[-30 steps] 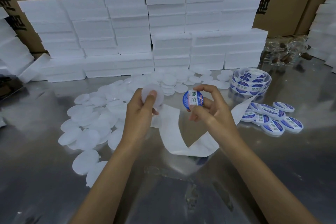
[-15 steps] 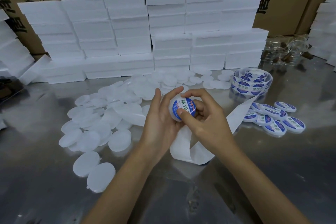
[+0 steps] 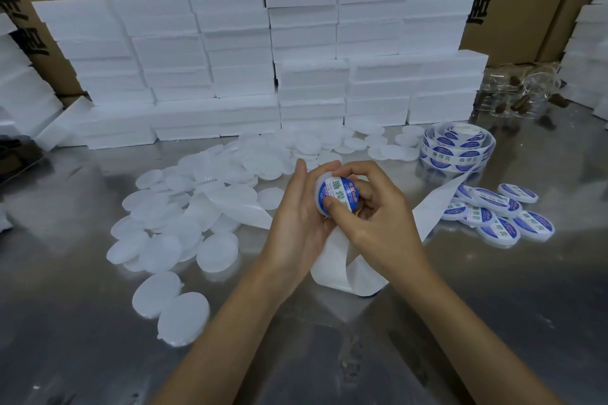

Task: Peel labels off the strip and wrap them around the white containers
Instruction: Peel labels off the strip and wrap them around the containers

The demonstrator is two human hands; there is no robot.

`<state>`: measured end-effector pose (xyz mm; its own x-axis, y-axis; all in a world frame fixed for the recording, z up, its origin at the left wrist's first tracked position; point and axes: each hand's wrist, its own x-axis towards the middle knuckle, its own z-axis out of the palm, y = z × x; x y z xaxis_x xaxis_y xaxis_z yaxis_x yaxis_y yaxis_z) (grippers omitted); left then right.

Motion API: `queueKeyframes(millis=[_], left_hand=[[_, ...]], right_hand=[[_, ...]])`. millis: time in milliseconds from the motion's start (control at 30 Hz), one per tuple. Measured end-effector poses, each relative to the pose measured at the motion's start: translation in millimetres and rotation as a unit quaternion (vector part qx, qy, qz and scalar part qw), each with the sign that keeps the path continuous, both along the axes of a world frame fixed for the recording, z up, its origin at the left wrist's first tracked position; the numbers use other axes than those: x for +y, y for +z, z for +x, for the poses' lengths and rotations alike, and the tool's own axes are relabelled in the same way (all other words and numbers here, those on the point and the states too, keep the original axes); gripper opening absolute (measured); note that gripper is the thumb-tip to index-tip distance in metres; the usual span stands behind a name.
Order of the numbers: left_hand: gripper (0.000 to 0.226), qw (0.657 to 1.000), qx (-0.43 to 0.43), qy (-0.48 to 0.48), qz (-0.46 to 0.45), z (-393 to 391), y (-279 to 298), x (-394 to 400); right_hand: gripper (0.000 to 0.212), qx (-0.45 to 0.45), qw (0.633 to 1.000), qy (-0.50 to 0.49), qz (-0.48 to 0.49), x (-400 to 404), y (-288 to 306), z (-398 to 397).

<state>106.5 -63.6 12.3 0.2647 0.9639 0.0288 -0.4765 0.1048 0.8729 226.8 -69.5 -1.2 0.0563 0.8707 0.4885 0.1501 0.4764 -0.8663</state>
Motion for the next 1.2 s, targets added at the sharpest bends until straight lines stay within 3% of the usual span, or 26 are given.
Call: queueKeyframes(millis=[233, 400, 633, 767, 933, 1000, 1100, 1200], left_hand=[[0.061, 1.000, -0.006, 0.011, -0.004, -0.1, 3.1, -1.6], [0.060, 0.996, -0.080, 0.006, -0.049, -6.6, 3.3, 1.4], [0.061, 0.978, -0.172, -0.066, -0.093, -1.4, 2.0, -2.7], [0.059, 0.972, -0.193, -0.092, -0.099, 1.5, 2.9, -5.5], [0.054, 0.975, -0.182, -0.098, -0.085, 3.6, 2.9, -8.1], [0.048, 0.983, -0.151, -0.091, -0.058, 6.2, 2.7, -8.6], [0.037, 0.998, 0.041, -0.018, 0.043, 8.1, -1.2, -6.8], [0.035, 0.964, 0.211, 0.068, 0.148, 3.6, -1.3, -5.2]], right_hand=[[0.030, -0.110, 0.991, -0.070, 0.006, -0.4, -4.4, 0.3], [0.065, -0.159, 0.978, -0.133, -0.016, 1.8, -3.1, 5.7], [0.073, -0.266, 0.930, -0.255, -0.017, -1.9, 0.1, 10.1], [0.066, -0.295, 0.915, -0.274, -0.005, -3.0, -0.2, 9.5], [0.056, -0.279, 0.926, -0.254, 0.009, 1.4, -5.8, 10.6], [0.055, -0.247, 0.936, -0.251, 0.009, 2.7, -6.1, 10.9], [0.055, -0.197, 0.952, -0.235, -0.009, 5.5, -6.9, 12.5], [0.055, -0.172, 0.967, -0.184, -0.024, 10.3, -6.8, 16.5]])
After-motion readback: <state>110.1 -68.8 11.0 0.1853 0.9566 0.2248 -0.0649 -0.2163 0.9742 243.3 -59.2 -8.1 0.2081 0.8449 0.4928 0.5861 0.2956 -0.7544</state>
